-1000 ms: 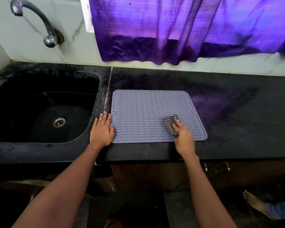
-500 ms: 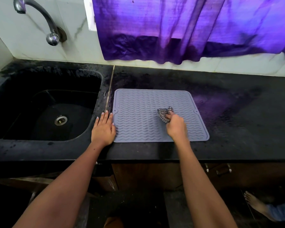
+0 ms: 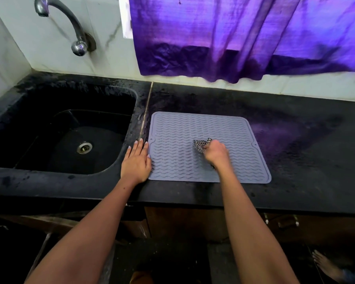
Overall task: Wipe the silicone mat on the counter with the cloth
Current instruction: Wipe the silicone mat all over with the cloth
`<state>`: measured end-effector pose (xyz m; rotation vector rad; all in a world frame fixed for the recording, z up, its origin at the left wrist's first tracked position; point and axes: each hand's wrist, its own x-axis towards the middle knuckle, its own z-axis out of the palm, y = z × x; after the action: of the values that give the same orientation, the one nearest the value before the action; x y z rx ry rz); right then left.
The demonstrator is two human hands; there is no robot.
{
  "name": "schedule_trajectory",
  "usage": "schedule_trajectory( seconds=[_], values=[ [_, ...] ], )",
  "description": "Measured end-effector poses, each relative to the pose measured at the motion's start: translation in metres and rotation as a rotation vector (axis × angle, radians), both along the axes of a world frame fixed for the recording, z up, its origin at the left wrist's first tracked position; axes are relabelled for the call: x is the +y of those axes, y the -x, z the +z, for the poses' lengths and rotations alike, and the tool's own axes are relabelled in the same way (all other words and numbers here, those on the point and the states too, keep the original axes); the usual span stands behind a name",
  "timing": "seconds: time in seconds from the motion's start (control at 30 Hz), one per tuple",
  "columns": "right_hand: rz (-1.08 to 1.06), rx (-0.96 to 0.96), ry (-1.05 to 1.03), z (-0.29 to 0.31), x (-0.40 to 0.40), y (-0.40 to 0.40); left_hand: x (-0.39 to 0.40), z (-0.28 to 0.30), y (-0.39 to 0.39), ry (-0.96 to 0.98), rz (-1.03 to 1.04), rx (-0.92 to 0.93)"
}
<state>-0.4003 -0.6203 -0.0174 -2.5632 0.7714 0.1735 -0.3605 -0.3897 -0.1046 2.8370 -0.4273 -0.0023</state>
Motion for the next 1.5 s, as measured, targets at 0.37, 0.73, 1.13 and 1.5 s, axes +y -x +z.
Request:
schedule_trajectory(
  seconds=[0.37, 0.73, 1.13, 1.5],
  values=[
    [0.313, -0.045, 0.279, -0.037, 0.055, 0.001, 0.001, -0.001, -0.001, -0.01, -0.005, -0.001],
    [0.271, -0.129, 0.244, -0.029, 0.061, 0.013, 0.002, 0.0, 0.0, 0.007, -0.013, 0.008],
    [0.441, -0.061, 0.325, -0.045, 0.085, 0.036, 0.005, -0.002, -0.002, 0.028, -0.015, 0.019],
    [0.477, -0.148, 0.277, -0.038, 0.117, 0.002, 0.002, -0.002, -0.003, 0.054, 0.004, -0.032]
  ],
)
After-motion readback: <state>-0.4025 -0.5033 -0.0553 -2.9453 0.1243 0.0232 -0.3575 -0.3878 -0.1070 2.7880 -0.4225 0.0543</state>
